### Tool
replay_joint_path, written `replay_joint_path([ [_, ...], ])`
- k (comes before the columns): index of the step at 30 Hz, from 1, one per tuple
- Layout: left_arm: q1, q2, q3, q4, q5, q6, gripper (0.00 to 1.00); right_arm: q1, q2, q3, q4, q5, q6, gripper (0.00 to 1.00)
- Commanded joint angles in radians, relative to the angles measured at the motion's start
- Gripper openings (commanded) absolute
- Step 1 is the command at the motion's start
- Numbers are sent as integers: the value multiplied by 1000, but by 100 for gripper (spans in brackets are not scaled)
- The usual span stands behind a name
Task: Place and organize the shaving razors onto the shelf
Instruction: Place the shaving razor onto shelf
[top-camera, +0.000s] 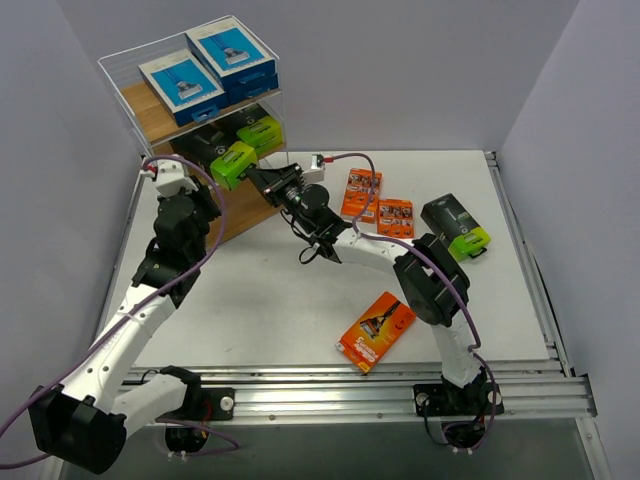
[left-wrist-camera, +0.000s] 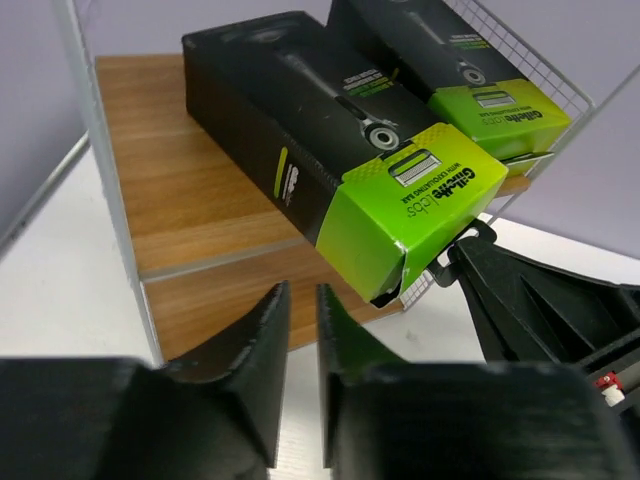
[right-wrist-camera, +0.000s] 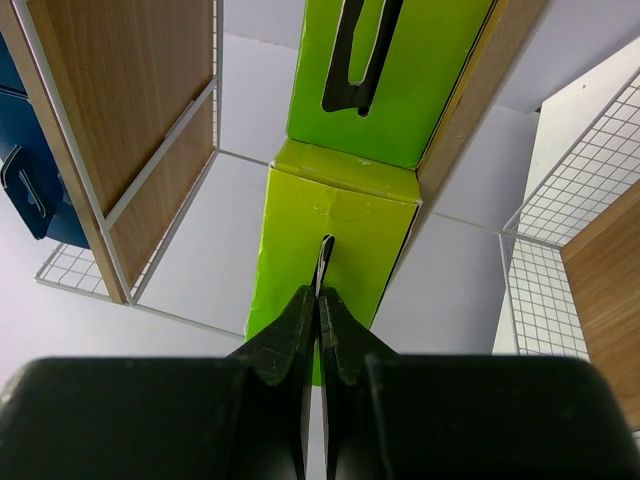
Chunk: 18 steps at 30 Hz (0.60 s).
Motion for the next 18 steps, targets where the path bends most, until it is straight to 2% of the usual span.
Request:
replay_joint_path([
  [1, 6, 18, -7, 140, 77, 48, 22, -14, -46, 3, 82, -16, 7, 0],
  [2, 6, 31, -12, 145, 80, 45, 16, -14, -45, 5, 84, -21, 9, 0],
  [7, 6, 72, -18, 175, 57, 22, 10, -14, -37, 2, 92, -28, 12, 0],
  [8, 6, 86, -24, 186, 47, 18, 3, -14, -37, 0, 93, -28, 12, 0],
  [18, 15, 169, -55, 356, 17, 14, 2, -21, -29, -15, 119, -67, 18, 0],
])
